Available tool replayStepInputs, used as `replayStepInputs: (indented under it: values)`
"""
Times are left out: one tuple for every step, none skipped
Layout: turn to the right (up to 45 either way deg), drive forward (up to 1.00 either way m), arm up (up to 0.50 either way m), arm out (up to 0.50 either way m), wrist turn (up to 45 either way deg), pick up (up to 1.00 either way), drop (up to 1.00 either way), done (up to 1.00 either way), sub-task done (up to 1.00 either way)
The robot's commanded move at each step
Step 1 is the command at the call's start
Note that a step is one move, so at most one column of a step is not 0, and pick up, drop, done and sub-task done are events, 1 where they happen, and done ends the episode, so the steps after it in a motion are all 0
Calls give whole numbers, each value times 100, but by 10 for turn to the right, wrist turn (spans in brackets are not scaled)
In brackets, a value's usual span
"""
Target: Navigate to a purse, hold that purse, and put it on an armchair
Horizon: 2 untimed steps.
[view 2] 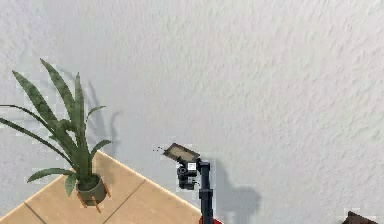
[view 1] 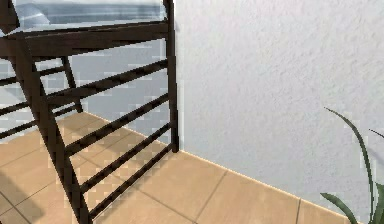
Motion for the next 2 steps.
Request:
replayStepInputs:
  values:
    - [0,0,48,0,0,0,0,0,0]
    - [0,0,0,0,-450,0,0,0,0]
